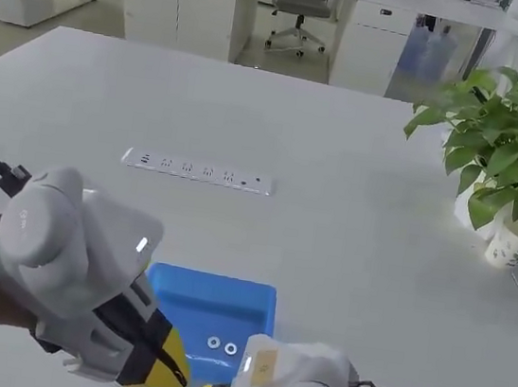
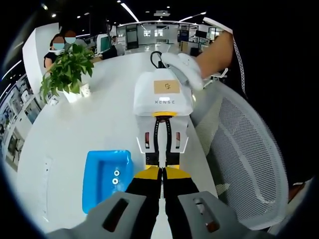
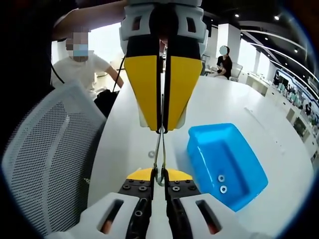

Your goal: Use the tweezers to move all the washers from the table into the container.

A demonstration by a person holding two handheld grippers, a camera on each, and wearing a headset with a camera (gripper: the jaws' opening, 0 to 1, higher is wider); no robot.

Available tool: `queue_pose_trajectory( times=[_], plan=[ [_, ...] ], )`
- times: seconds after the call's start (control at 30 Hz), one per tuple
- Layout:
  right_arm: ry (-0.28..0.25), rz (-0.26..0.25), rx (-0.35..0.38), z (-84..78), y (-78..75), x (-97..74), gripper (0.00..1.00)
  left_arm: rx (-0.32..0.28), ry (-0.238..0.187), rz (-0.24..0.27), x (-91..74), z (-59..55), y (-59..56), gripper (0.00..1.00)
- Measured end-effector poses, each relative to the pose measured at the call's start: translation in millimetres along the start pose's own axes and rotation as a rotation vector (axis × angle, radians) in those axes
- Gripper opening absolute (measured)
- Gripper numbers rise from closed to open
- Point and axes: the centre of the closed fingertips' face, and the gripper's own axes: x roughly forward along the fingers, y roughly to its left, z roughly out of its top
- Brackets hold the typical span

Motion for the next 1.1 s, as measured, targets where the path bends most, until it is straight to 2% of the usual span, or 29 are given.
queue_pose_trajectory(
  times=[0.33, 0.67, 1.1],
  plan=[
    [-0.002, -0.008, -0.021, 15.3, -11.4, -9.4, 0.09, 0.014, 0.002, 0.014, -12.1, 11.9, 7.6, 0.04],
    [0.000, -0.027, -0.054, 26.9, -27.6, -17.4, 0.09, 0.029, -0.005, 0.042, -23.7, 23.2, 22.0, 0.04],
    [0.000, -0.051, -0.081, 33.5, -51.6, -22.6, 0.09, 0.038, -0.021, 0.082, -30.7, 27.9, 43.8, 0.04]
  ],
)
